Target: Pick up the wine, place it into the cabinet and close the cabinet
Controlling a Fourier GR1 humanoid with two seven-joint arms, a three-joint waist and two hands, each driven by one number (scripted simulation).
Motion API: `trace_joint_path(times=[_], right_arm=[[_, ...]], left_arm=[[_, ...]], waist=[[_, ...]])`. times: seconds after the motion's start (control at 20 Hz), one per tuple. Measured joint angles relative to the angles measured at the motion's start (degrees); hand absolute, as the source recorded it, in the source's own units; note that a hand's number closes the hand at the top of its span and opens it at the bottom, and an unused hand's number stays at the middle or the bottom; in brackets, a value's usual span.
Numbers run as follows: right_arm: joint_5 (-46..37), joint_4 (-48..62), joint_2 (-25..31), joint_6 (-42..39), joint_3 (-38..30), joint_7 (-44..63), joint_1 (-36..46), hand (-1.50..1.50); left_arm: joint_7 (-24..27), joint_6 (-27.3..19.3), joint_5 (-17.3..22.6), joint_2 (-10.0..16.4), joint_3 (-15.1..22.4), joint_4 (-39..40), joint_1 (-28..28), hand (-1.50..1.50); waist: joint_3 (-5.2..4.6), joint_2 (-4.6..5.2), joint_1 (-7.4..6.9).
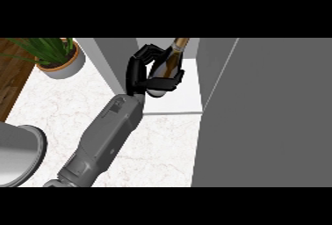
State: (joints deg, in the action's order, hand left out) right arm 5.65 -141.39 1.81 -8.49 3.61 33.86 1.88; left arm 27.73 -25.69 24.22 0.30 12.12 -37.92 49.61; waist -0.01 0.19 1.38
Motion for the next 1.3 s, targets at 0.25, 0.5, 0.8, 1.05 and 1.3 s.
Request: trace_joint_path(times=[0.25, 0.5, 0.8, 1.05, 1.3], right_arm=[[0.14, -0.06, -0.04, -0.57, 0.3, -0.48, -0.53, -1.5], [0.3, 0.0, 0.09, -0.4, -0.17, 0.3, 0.41, -1.5], [0.26, 0.15, -0.33, -0.1, 0.69, 0.8, 1.27, -1.5], [0.5, 0.35, -0.48, -0.55, 0.71, 0.62, 1.65, -1.5], [0.46, 0.18, -0.98, -0.46, 2.17, 0.79, 1.1, -1.5]], left_arm=[[4.82, 0.09, -0.3, -0.04, -2.73, 7.48, 4.25, 1.5], [8.1, -1.2, -0.89, -0.2, -4.76, 12.79, 7.93, 1.5], [11.22, -0.96, -0.47, -0.05, -7.3, 18.8, 11.58, 1.5], [11.87, -0.09, 1.85, 0.11, -10.1, 22.15, 13.98, 1.5], [12.23, 2.5, 4.04, -0.16, -12.89, 24.27, 14.84, 1.5]], waist=[[-0.01, 0.12, 0.38], [-0.01, 0.21, 0.43], [-0.02, 0.41, 0.98], [-0.02, 0.59, 1.49], [0.06, 0.59, 1.85]])
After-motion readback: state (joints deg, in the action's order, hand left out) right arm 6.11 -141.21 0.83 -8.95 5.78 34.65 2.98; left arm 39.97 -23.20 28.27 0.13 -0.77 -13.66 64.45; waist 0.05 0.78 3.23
